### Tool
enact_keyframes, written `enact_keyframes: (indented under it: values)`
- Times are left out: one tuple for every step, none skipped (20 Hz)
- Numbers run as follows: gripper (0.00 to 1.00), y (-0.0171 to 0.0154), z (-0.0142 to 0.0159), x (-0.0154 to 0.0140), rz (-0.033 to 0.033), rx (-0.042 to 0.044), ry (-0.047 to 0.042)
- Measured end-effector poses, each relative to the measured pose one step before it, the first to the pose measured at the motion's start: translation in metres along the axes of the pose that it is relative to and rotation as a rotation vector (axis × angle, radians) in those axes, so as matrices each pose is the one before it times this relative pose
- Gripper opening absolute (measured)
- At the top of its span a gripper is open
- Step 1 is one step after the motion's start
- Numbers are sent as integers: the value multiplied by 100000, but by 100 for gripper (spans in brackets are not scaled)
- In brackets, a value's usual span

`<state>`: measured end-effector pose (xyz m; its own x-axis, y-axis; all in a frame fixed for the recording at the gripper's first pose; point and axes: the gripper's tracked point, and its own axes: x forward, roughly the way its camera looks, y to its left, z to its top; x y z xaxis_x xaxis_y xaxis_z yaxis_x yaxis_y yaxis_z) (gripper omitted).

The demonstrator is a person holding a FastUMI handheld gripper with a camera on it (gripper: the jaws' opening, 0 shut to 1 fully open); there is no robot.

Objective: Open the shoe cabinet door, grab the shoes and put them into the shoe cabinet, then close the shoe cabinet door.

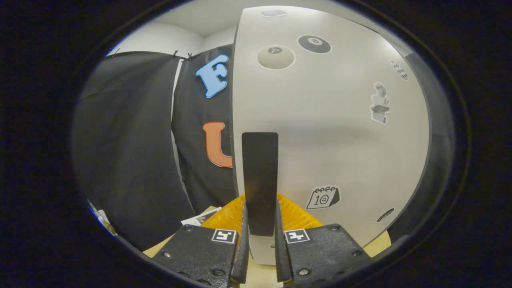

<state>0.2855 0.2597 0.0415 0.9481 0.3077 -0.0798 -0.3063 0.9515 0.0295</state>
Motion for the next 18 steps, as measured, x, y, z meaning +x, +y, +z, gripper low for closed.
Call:
enact_keyframes:
  values:
    - [30,15,-199,-1014,1267,332,263]
    - [30,7,-190,-934,1023,-462,201]
    - [29,-36,-213,-990,590,-721,48]
    - [29,-102,-238,-1236,372,-1154,37]
    - [29,-38,-254,-1253,409,-185,202]
    - [28,-11,-195,-1278,690,518,401]
    - [28,-192,-147,-1394,629,1295,319]
    - [28,-266,-1,-1306,511,898,410]
    - [28,-329,-3,-1263,176,581,266]
    - [28,-512,-32,-1209,-295,11,-86]
    - [28,-433,-26,-1030,-826,-318,-324]
    - [28,-246,-322,-989,-1094,-8,-355]
    - [27,-436,-196,-1106,-1061,445,-177]
    - [27,-365,-283,-1175,-1095,861,-401]
    - [27,-430,-145,-1026,-1094,161,-255]
    - [27,-587,-128,-1008,-1149,134,-298]
    - [27,-555,-58,-962,-1056,-123,-174]
    - [26,-568,-79,-923,-1193,-37,-296]
